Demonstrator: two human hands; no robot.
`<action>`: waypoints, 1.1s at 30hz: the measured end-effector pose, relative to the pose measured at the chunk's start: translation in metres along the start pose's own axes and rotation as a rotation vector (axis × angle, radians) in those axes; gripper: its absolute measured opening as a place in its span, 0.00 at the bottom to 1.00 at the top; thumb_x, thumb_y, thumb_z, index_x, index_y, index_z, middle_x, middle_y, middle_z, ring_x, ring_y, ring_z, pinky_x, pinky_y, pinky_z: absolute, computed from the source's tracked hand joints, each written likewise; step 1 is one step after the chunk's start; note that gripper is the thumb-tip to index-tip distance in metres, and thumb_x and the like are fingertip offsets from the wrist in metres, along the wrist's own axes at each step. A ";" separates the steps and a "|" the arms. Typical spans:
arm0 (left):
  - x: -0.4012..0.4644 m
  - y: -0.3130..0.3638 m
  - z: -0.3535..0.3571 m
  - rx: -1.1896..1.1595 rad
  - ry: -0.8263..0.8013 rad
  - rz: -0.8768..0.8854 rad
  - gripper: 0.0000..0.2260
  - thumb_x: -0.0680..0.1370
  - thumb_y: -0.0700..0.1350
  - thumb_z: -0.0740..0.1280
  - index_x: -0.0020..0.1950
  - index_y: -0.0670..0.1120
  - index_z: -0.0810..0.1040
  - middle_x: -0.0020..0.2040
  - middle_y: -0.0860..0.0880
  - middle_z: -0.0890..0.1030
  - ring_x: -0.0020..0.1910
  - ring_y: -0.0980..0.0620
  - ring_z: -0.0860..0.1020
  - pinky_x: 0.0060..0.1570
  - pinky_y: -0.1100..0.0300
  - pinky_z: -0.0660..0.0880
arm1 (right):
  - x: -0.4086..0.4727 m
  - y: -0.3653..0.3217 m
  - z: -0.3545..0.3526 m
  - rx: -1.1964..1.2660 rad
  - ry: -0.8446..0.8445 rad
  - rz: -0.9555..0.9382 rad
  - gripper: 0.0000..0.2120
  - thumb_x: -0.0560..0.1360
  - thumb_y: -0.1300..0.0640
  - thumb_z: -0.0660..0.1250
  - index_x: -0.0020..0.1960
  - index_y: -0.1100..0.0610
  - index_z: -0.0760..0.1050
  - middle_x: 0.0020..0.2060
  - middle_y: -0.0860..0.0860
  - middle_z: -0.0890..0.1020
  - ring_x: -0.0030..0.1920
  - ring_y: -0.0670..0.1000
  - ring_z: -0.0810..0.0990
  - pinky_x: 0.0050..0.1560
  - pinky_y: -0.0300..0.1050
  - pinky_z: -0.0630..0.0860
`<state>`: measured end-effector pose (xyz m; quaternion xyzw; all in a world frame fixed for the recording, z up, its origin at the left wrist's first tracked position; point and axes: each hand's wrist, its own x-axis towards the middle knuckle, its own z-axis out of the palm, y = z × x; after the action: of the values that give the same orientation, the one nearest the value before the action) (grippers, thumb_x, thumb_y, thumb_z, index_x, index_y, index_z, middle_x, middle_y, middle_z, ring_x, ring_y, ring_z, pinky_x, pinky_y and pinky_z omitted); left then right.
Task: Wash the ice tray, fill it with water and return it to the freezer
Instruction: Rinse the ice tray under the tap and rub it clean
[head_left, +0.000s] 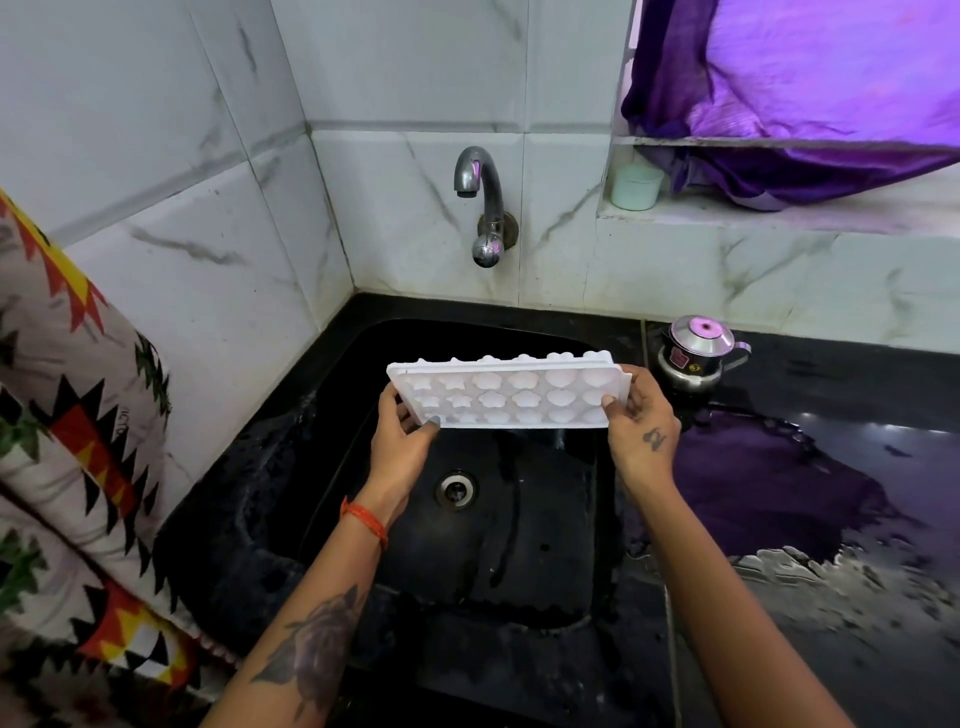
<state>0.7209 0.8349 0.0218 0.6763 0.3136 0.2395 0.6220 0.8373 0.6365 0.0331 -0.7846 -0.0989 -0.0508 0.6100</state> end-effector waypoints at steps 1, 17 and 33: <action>0.001 0.000 -0.001 0.002 0.000 0.003 0.29 0.75 0.34 0.66 0.72 0.52 0.62 0.62 0.44 0.75 0.60 0.47 0.76 0.61 0.47 0.74 | -0.002 -0.001 0.000 -0.011 0.000 0.012 0.14 0.74 0.67 0.64 0.56 0.54 0.76 0.44 0.53 0.82 0.46 0.51 0.79 0.44 0.39 0.72; -0.001 -0.001 -0.032 0.334 -0.015 -0.007 0.15 0.78 0.48 0.64 0.65 0.54 0.74 0.48 0.53 0.80 0.50 0.49 0.79 0.49 0.56 0.75 | -0.035 0.000 -0.004 -0.221 -0.115 0.356 0.16 0.75 0.60 0.67 0.62 0.55 0.70 0.55 0.53 0.79 0.51 0.53 0.77 0.49 0.46 0.74; -0.031 0.000 0.006 0.443 -0.182 -0.117 0.14 0.75 0.39 0.69 0.60 0.45 0.78 0.47 0.47 0.82 0.47 0.46 0.82 0.40 0.47 0.82 | -0.030 0.044 -0.084 -0.287 -0.122 0.444 0.13 0.70 0.57 0.72 0.55 0.51 0.82 0.43 0.50 0.85 0.49 0.54 0.82 0.55 0.55 0.78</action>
<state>0.7039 0.8086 0.0233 0.7958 0.3396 0.0664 0.4969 0.8212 0.5426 0.0065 -0.8671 0.0476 0.1180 0.4815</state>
